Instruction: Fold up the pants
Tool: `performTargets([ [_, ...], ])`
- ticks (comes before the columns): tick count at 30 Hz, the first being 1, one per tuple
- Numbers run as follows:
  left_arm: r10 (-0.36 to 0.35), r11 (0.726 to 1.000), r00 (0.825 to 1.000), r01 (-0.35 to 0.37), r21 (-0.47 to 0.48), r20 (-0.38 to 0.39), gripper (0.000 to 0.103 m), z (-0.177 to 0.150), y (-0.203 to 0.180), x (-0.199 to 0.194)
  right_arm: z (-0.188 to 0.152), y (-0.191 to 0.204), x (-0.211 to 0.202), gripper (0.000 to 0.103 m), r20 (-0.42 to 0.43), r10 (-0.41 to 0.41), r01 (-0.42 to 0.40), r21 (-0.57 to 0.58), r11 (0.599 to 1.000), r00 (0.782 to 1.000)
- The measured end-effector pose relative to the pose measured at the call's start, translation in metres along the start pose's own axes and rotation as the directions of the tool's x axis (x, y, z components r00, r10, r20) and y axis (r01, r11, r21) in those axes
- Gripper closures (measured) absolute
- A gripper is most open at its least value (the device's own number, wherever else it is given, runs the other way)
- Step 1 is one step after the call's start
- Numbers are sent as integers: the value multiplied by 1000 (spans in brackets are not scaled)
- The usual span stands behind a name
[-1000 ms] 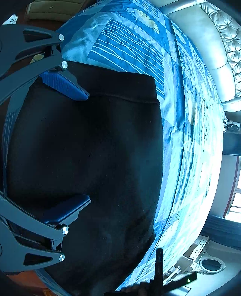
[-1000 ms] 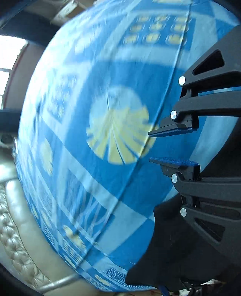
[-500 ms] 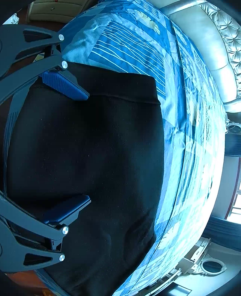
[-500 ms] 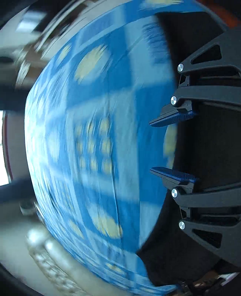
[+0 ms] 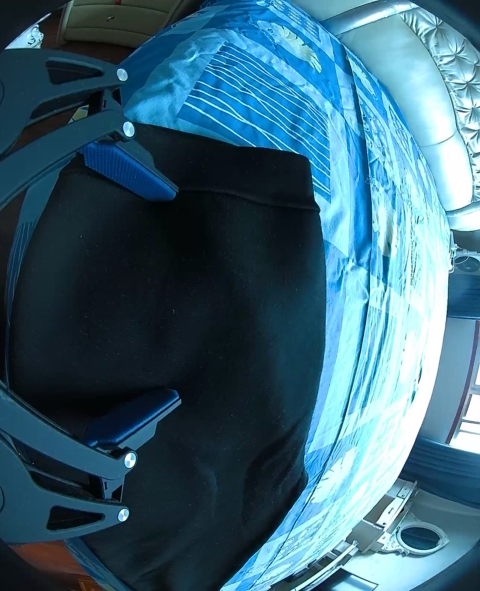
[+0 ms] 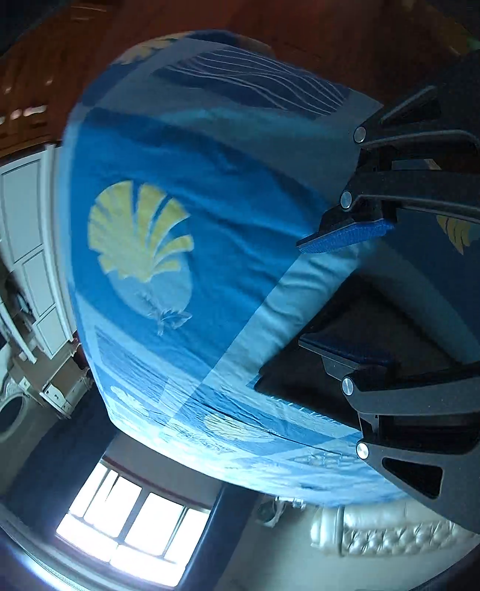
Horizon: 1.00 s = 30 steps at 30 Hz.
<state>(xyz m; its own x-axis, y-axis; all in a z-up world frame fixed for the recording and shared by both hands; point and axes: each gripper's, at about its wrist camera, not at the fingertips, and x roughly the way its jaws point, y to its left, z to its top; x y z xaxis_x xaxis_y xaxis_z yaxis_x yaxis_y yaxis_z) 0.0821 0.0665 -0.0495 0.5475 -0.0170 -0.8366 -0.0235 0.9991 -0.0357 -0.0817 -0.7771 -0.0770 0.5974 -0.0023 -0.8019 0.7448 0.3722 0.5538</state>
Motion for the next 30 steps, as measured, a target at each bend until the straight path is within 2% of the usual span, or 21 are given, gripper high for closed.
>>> performTargets([
  [3, -1, 1000, 1000, 1, -1, -1, 2, 0, 0, 0, -15, -4, 12, 57, -28, 84, -83, 36, 996, 996],
  [5, -1, 1000, 1000, 1, -1, -1, 2, 0, 0, 0, -22, -4, 15, 51, -26, 134, -132, 60, 989, 991],
  [10, -1, 1000, 1000, 1, -1, 2, 2, 0, 0, 0, -45, 0, 26, 50, -39, 250, -243, 135, 961, 968],
  [13, -1, 1000, 1000, 1, -1, 1, 2, 0, 0, -1, -53, 3, 29, 50, -9, 230, -227, 134, 965, 973],
  [15, 0, 1000, 1000, 0, -2, 1, 2, 0, 0, -1, -55, 11, 31, 59, -2, 199, -197, 104, 975, 980],
  [16, 0, 1000, 1000, 0, -1, 1, 2, 0, 0, -1, -57, 18, 32, 75, -3, 161, -161, 71, 984, 987],
  [17, 0, 1000, 1000, 0, -2, 1, 2, 0, 0, -1, -64, 20, 29, 86, -1, 155, -155, 53, 987, 988],
  [23, -2, 1000, 1000, 2, -4, -2, 2, -1, 0, -1, -75, 59, -1, 89, 79, 194, -193, -20, 981, 978],
  [30, -7, 1000, 1000, 7, -6, -9, 2, 0, 0, -1, -99, 145, -40, 90, 98, 240, -208, -259, 943, 966],
])
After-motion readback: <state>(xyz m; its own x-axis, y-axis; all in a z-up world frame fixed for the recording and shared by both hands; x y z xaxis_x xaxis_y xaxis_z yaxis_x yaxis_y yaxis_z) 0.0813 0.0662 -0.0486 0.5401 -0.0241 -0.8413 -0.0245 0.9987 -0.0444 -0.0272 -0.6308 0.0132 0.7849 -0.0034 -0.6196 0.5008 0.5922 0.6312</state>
